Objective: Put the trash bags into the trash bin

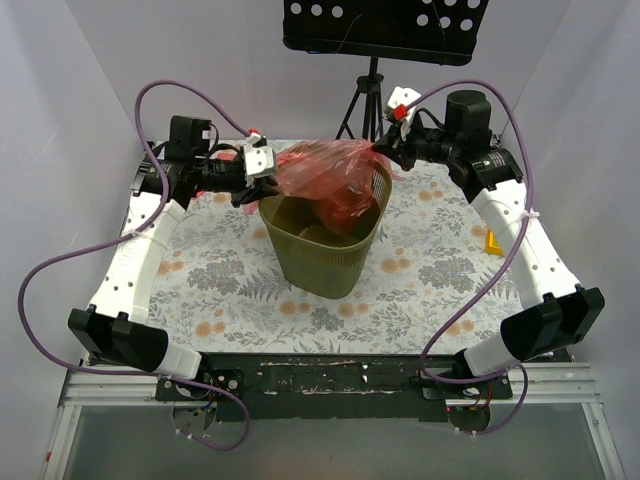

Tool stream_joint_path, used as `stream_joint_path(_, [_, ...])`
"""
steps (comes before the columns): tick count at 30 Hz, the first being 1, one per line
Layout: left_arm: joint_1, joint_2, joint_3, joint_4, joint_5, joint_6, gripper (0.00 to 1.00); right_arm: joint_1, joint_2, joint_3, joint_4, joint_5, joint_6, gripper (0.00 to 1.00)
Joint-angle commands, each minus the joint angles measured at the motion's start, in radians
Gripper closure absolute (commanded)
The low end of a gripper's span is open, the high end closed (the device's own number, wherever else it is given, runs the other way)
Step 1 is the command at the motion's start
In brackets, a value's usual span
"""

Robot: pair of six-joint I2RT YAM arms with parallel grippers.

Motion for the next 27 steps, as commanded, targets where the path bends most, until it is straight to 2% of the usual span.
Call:
stream_joint_path(1, [-0.014,0.006,0.013,-0.079,0.026,0.028,0.87,0.003,-0.038,-0.023,0.062,0.023,0.041,0.99])
stream_joint_path(3, [-0.014,0.005,0.029,-0.097,0.015,0.032,1.0,0.003,-0.047,-0.027,0.043,0.014,0.024,0.99])
stream_joint_path(4, [-0.014,0.0,0.033,-0.094,0.004,0.026,1.0,0.003,-0.05,-0.025,0.027,0.008,0.015,0.94])
stream_joint_path(5, [-0.014,-0.011,0.033,-0.082,-0.008,0.015,1.0,0.003,-0.059,-0.017,-0.012,-0.006,-0.007,0.82])
stream_joint_path(7, [-0.014,-0.05,0.013,-0.045,-0.025,0.002,1.0,0.003,-0.074,-0.017,-0.06,-0.034,-0.06,0.71])
stream_joint_path(14, [-0.014,-0.161,-0.108,0.139,-0.063,-0.072,1.0,0.013,-0.102,-0.094,-0.002,-0.04,-0.082,0.7])
stream_joint_path(18, [-0.013,-0.181,-0.114,0.206,-0.073,-0.114,1.0,0.03,-0.052,-0.056,-0.019,-0.048,-0.097,0.58])
stream_joint_path(20, [-0.014,-0.189,-0.114,0.225,-0.079,-0.129,1.0,0.046,-0.022,-0.033,-0.048,-0.055,-0.117,0.55])
stream_joint_path(24, [-0.016,-0.195,-0.109,0.233,-0.09,-0.134,1.0,0.069,0.007,0.018,-0.099,-0.078,-0.154,0.55])
stream_joint_path(27, [-0.014,-0.202,-0.112,0.239,-0.093,-0.138,1.0,0.084,0.004,0.004,-0.076,-0.034,-0.171,0.65])
